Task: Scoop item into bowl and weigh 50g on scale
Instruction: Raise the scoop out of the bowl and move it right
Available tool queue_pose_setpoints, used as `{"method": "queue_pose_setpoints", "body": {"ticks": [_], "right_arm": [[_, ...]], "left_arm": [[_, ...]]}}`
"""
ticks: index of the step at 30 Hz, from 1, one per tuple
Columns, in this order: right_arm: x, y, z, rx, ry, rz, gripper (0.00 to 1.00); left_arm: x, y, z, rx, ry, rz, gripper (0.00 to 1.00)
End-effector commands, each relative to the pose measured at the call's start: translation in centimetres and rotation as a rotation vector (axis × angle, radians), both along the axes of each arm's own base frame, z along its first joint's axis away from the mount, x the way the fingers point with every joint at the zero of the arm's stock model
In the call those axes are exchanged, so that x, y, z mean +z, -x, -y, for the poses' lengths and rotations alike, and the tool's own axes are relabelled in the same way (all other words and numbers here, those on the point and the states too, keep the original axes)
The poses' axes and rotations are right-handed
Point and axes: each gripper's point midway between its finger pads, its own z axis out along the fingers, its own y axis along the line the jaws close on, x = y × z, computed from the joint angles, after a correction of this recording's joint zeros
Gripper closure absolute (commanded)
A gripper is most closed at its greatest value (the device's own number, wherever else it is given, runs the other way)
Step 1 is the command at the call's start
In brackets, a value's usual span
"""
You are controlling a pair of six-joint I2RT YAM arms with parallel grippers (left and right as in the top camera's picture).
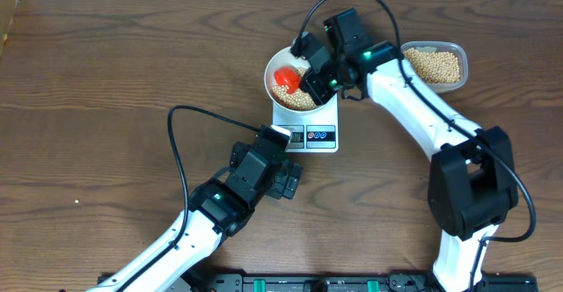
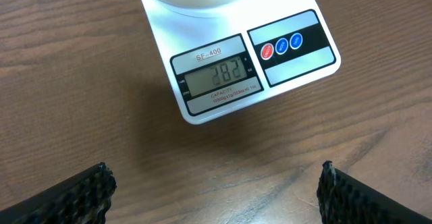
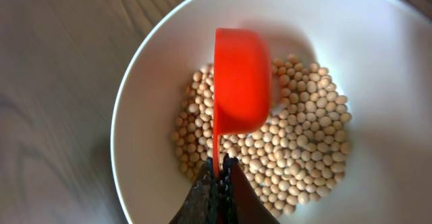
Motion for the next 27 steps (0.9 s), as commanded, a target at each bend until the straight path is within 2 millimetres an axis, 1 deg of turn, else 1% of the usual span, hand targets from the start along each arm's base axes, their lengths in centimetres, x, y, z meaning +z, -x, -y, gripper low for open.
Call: {"method": "queue_pose_setpoints", "body": {"ticks": [1, 6, 12, 15, 22, 27], "right_arm": [[3.8, -0.4, 0.7, -0.028, -0.172, -0.038, 0.99], [5.5, -0.9, 2.3, -0.031, -0.301, -0.085, 0.99], [6.9, -1.3, 3.6, -0.031, -0.398, -0.109, 0.99], [7.6, -1.6, 4.1, -0.042, -0.413, -0.098, 0.99], [10.0, -1.8, 4.1, -0.032, -0.434, -0.029, 0.99], [10.7, -1.9, 4.5, -0.048, -0.441, -0.024, 0.99]], "left_arm": [[-0.1, 0.2, -0.1, -0.005, -0.005, 0.002, 0.02], [-0.1, 0.2, -0.1, -0.005, -0.005, 0.002, 0.02], [-0.1, 0.2, -0.1, -0.005, -0.005, 0.002, 0.02], [-0.1, 0.2, -0.1, -0.005, -0.005, 0.002, 0.02], [-0.1, 0.2, -0.1, -0.005, -0.005, 0.002, 0.02], [-0.1, 0.2, -0.1, -0.005, -0.005, 0.002, 0.02]]}}
